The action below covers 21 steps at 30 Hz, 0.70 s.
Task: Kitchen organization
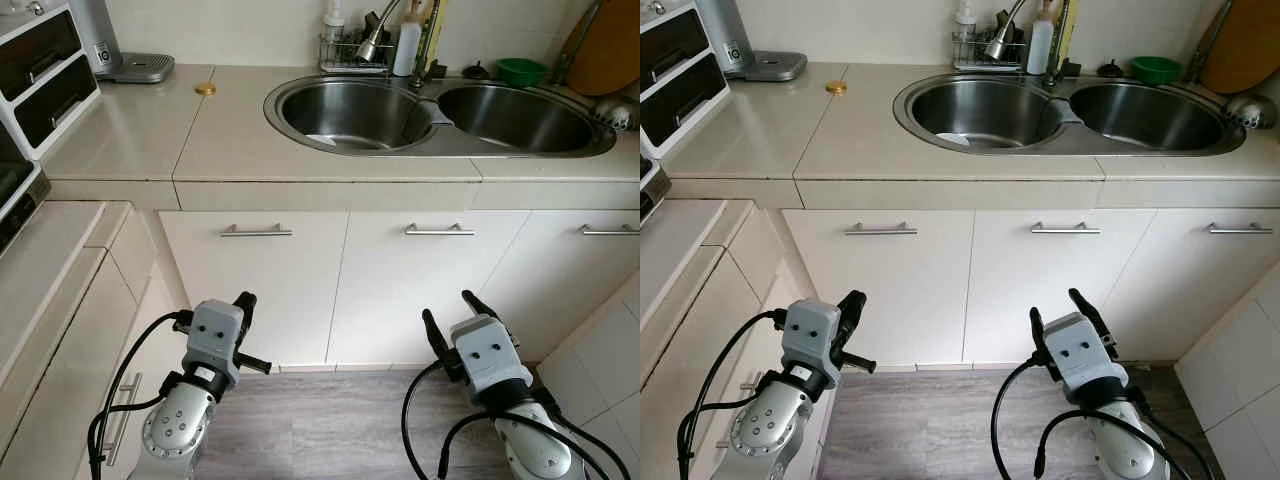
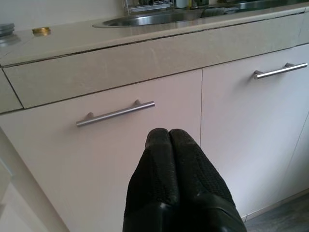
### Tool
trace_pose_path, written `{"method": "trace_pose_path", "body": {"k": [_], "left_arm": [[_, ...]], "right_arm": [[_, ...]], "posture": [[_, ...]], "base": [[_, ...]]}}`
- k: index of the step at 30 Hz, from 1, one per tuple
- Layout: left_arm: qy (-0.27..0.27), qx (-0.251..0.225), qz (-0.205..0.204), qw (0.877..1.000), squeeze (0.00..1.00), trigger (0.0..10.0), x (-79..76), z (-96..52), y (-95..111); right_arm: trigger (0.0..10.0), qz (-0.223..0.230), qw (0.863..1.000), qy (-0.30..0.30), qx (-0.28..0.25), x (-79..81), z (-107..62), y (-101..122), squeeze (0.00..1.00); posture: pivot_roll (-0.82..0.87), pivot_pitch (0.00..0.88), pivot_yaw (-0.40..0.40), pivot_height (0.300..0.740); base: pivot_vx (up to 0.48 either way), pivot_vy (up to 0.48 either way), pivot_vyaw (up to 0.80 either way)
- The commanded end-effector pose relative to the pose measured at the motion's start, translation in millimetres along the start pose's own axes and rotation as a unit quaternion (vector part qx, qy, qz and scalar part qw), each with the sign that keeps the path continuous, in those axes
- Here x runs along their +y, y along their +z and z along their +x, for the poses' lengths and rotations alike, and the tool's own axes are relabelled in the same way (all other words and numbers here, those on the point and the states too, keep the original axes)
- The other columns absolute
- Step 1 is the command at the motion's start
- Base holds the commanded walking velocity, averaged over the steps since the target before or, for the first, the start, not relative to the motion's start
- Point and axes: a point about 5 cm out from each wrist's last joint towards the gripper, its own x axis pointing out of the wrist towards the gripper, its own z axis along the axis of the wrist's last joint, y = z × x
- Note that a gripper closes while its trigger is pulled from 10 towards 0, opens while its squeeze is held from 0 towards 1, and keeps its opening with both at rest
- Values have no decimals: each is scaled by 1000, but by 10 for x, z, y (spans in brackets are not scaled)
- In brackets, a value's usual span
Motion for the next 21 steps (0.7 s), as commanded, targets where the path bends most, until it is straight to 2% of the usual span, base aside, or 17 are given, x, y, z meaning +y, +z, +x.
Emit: {"method": "trace_pose_path", "body": {"k": [1, 21], "left_arm": [[-246, 73, 70, 964, 0, 10000, -715, 1019, -51], [-245, 74, 70, 964, 0, 10000, -711, 1019, -51]], "right_arm": [[10000, 125, 948, -232, 177, 188, -649, -448, 0], [10000, 121, 949, -229, 181, 193, -642, -457, 0]], "posture": [[-377, 0, 400, 740], [-370, 0, 400, 740]], "base": [[0, 0, 0], [0, 0, 0]]}}
